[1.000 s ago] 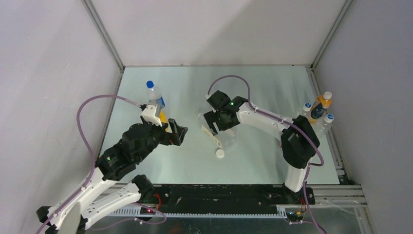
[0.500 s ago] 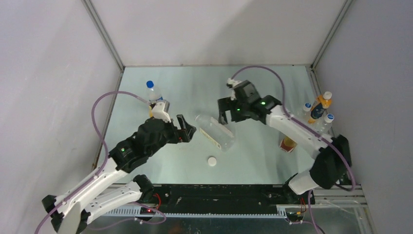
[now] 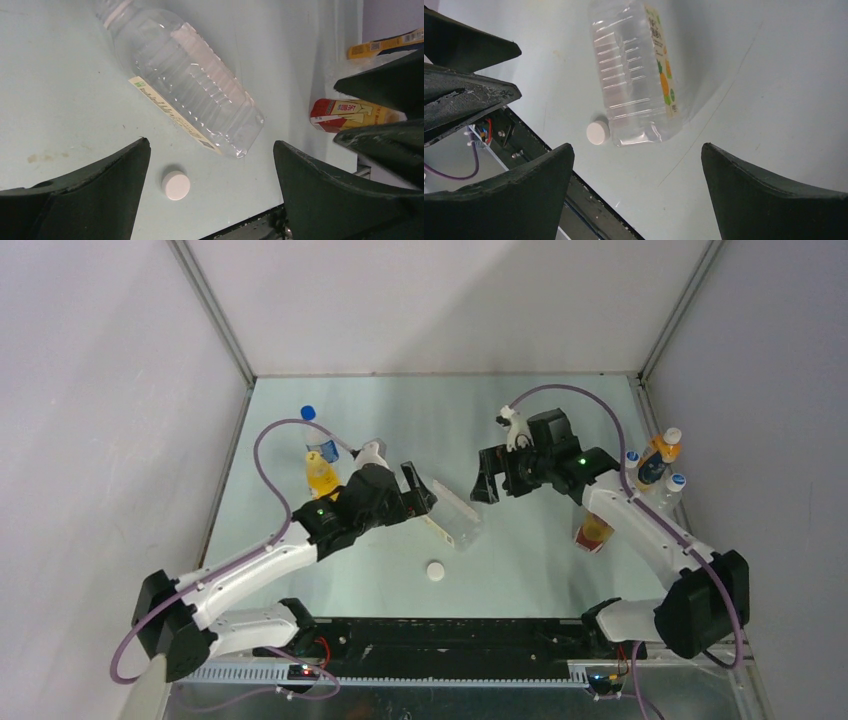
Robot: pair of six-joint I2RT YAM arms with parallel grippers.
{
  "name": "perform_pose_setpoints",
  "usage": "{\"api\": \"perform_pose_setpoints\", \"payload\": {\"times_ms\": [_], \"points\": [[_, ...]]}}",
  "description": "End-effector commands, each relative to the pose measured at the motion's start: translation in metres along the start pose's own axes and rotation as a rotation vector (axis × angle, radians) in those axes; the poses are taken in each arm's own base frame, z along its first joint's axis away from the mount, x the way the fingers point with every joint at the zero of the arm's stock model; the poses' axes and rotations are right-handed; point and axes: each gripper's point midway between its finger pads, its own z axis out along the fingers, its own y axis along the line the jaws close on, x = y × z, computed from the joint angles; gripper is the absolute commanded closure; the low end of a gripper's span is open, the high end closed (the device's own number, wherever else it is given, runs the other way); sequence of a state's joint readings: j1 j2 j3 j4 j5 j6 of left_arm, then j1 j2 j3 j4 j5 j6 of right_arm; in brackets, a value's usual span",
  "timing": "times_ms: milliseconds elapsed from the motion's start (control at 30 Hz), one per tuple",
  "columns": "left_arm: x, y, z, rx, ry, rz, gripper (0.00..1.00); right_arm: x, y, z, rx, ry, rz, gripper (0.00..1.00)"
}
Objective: Screw on the bottle caps
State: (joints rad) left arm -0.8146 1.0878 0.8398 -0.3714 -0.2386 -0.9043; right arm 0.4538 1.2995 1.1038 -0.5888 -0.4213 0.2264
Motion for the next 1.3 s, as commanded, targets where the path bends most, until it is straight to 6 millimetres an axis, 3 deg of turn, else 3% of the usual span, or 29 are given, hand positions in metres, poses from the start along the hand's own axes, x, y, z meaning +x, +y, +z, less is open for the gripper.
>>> {"api": "perform_pose_setpoints", "payload": {"times_ms": [0,133,400,600,700,800,933,1000,1133,1267], "points": [[-0.013,-0.025,0.005,0.056,-0.026,-0.105,0.02,0.011,0.001,0.017,0.012,0.049,-0.046,0.01],[-0.011,-0.021,0.012,0.021,-0.018,-0.091,0.02,0.021,-0.004,0.046,0.010,0.107,-0.031,0.01],[-0.008,-0.011,0.022,-0.002,-0.033,-0.066,0.03,0.019,0.001,0.105,-0.036,0.159,0.003,0.05],[-0.005,-0.011,0.027,0.009,-0.004,-0.041,0.03,0.011,-0.002,0.135,-0.062,0.158,0.046,0.09],[0.001,-0.008,0.033,0.012,0.034,-0.045,0.03,0.014,-0.004,0.145,-0.089,0.176,0.092,0.16],[0.004,-0.007,0.039,0.021,0.059,-0.059,0.02,0.018,-0.008,0.147,-0.089,0.194,0.137,0.23],[0.002,-0.008,0.047,0.043,0.060,-0.091,0.03,0.023,-0.012,0.144,-0.094,0.223,0.200,0.49],[0.001,-0.010,0.050,0.054,0.055,-0.108,0.03,0.026,-0.014,0.139,-0.102,0.226,0.239,0.57],[0.002,-0.015,0.056,0.090,0.060,-0.151,0.03,0.025,-0.022,0.128,-0.111,0.200,0.319,0.69],[0.007,-0.012,0.065,0.079,0.069,-0.163,0.04,0.023,-0.027,0.120,-0.123,0.170,0.358,0.72]]}}
